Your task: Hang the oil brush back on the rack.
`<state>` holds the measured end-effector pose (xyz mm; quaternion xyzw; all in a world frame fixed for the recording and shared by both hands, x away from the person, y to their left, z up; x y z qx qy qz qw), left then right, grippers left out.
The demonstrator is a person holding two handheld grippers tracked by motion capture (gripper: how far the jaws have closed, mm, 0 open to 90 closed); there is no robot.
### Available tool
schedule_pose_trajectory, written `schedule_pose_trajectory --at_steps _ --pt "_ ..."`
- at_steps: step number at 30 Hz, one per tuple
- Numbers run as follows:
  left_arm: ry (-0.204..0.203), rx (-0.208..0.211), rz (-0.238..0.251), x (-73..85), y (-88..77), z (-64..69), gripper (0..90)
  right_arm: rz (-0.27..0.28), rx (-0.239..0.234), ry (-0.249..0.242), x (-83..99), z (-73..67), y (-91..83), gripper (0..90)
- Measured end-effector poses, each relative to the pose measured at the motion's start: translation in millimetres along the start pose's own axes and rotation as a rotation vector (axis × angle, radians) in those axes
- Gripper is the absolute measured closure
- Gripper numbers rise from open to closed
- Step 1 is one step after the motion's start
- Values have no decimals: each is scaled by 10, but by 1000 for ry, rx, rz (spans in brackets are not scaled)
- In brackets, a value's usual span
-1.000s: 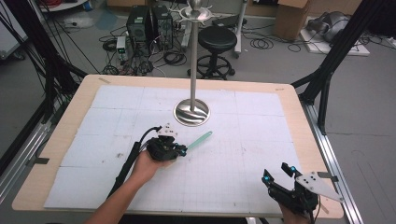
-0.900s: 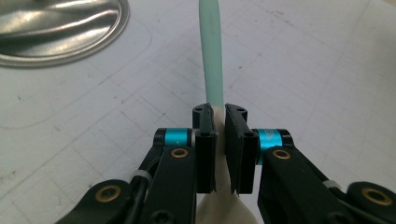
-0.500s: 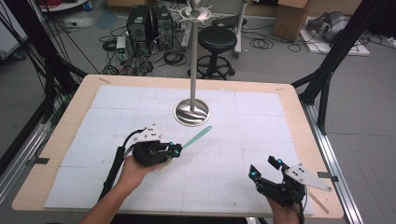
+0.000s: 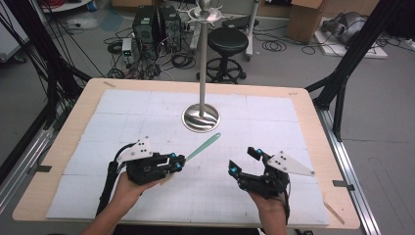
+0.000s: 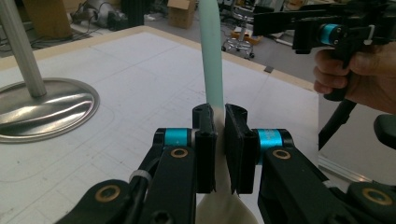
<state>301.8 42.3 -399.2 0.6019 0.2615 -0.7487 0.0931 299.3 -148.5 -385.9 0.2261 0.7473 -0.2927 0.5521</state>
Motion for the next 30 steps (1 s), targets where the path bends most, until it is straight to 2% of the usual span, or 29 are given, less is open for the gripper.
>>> schedule_pose_trajectory --at_steps 8,11,19,30 --pt "13 30 19 6 -34 126 823 -38 -93 -3 -107 -203 285 243" --pt "18 37 17 17 -33 149 823 -59 -123 14 -100 -253 366 309" --pt "36 49 8 45 -15 195 822 -63 -177 22 -118 -333 435 422" --pt "34 51 0 68 20 237 820 -45 -223 100 -197 -372 438 595"
Point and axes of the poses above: each handheld gripper's, and its own axes: y roughly forward along the jaws, x roughly out of its underside, z roughly to its right, the point moved 10 cm from there along y, roughly forward along the jaws, and after that the axes turned 5 degrees about -x, right-handed, at the moved point
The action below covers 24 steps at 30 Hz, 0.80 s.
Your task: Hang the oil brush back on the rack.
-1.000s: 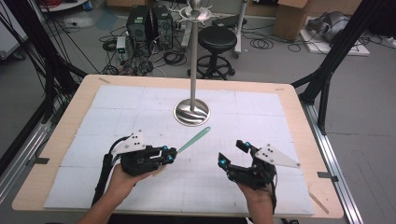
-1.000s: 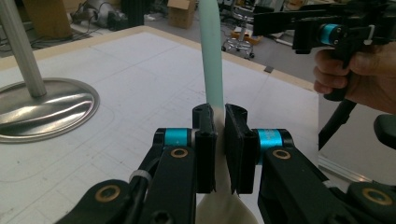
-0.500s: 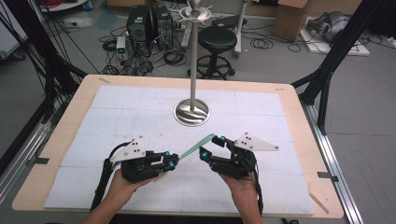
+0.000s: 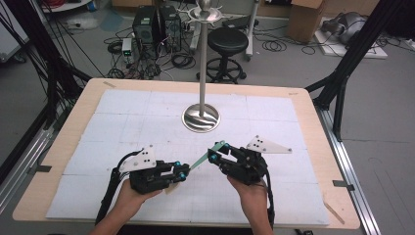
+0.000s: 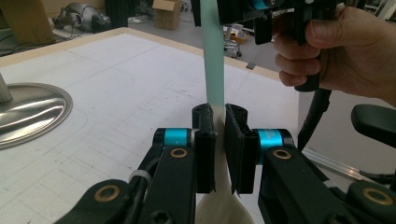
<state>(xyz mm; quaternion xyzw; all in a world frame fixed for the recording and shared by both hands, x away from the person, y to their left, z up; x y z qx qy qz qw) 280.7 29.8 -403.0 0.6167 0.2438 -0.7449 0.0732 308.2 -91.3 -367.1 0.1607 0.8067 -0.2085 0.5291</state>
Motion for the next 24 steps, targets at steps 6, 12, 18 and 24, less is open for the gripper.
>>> schedule_pose_trajectory --at_steps 6,12,18,24 --pt "8 5 -10 18 25 26 819 6 -46 17 -37 -63 0 680" --pt "14 12 -15 33 50 51 818 16 -92 29 -64 -132 -4 748" --pt "12 43 -14 43 91 97 821 16 -174 46 -102 -263 22 826" --pt "-27 114 30 -32 37 97 649 11 -236 29 -179 -323 -19 827"
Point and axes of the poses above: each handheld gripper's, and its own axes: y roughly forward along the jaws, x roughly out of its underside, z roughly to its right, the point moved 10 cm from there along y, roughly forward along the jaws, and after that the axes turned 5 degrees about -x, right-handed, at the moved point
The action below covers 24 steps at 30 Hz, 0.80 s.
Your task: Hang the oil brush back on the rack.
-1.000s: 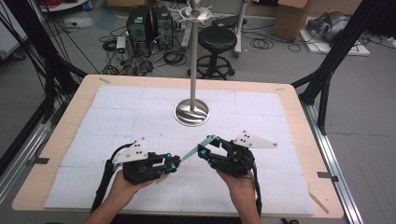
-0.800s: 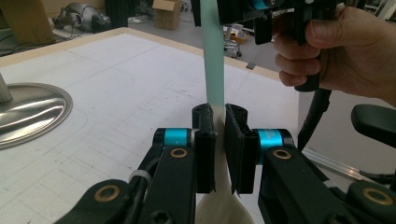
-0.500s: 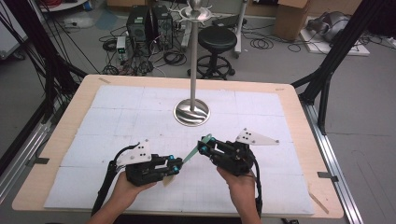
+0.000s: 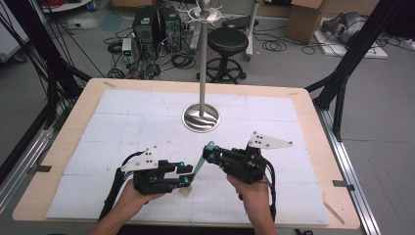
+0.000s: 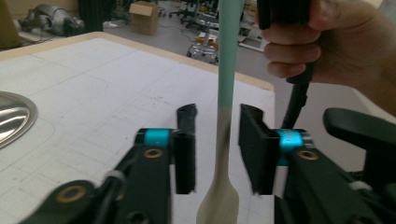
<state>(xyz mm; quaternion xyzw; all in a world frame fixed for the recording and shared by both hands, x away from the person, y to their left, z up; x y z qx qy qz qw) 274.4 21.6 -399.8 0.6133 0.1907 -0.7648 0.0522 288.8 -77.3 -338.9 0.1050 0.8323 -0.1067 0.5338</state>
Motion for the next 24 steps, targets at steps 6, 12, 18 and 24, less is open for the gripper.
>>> schedule_pose_trajectory --at_steps 6,12,18,24 --pt "-1 78 8 -14 -18 57 553 -42 -86 -59 -11 -52 -17 827" --pt "3 135 11 -37 -21 107 568 -49 -216 -104 -29 -148 9 826" --pt "19 177 9 -49 0 158 632 -50 -300 -135 -59 -187 42 827" --pt "33 206 2 -29 4 179 738 -74 -329 -146 -30 -198 67 827"
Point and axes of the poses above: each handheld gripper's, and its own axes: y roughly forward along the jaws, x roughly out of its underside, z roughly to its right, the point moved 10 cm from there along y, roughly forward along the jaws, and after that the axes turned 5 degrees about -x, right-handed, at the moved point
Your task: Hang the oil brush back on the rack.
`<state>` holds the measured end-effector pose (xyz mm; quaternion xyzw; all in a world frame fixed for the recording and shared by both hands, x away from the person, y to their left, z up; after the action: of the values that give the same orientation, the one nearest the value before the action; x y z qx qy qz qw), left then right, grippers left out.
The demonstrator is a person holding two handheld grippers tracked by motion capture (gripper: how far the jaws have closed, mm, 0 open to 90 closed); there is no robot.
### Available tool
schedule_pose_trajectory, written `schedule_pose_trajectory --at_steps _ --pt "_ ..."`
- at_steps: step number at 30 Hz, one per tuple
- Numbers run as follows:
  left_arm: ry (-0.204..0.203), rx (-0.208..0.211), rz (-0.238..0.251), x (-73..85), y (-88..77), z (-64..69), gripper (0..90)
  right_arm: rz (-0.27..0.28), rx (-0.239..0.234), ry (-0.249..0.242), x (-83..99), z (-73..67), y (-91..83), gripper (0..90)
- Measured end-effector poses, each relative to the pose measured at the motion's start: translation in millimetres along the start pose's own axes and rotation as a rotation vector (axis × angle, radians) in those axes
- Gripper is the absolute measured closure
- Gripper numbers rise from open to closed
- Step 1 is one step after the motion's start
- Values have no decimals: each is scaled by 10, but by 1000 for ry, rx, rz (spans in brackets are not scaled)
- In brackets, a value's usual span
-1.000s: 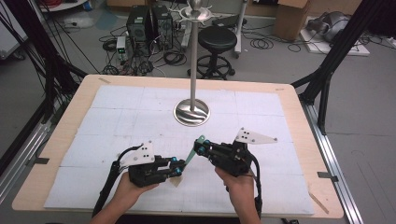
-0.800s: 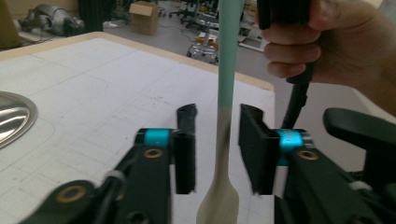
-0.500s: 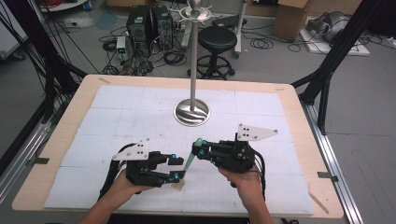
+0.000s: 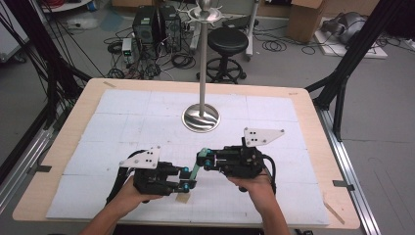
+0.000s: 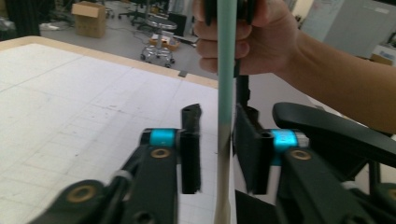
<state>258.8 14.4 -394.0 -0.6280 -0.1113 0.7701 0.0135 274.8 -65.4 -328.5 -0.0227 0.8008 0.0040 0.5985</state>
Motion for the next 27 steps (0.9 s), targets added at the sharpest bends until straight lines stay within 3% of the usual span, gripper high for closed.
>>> schedule_pose_trajectory --at_steps 3,6,7,8,9,10,12,15,21,23,27 --pt "20 2 -4 11 6 13 836 -10 -5 3 15 -8 20 826" --pt "21 -61 0 -5 7 -44 844 3 22 -2 4 7 27 772" --pt "21 -82 0 -9 5 -66 845 30 70 20 -18 46 21 551" --pt "11 -113 5 -21 -1 -99 845 43 110 43 -29 81 11 487" --pt "11 -127 6 -26 -5 -116 845 49 171 39 -35 121 -12 460" --pt "3 -162 18 -47 -14 -153 845 46 197 28 -33 130 -21 441" --pt "-3 -213 28 -70 -30 -207 845 59 310 -7 -49 161 -61 431" --pt "-10 -271 28 -79 -23 -263 845 72 403 -19 -57 179 -97 448" --pt "-13 -378 28 -90 15 -342 845 44 527 0 -14 243 -85 476" --pt "-6 -392 25 -92 37 -345 845 29 572 -1 2 270 -61 473" --pt "11 -407 9 -77 83 -334 845 29 594 6 -5 287 6 471"
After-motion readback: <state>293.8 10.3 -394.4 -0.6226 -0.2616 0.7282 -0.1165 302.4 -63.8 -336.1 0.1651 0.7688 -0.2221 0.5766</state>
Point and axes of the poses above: each handheld gripper's, and its own axes: y roughly forward along the jaws, x roughly out of its underside, z roughly to its right, the point moved 10 cm from there along y, roughly forward along the jaws, and after that the axes turned 5 degrees about -x, right-handed, at the moved point
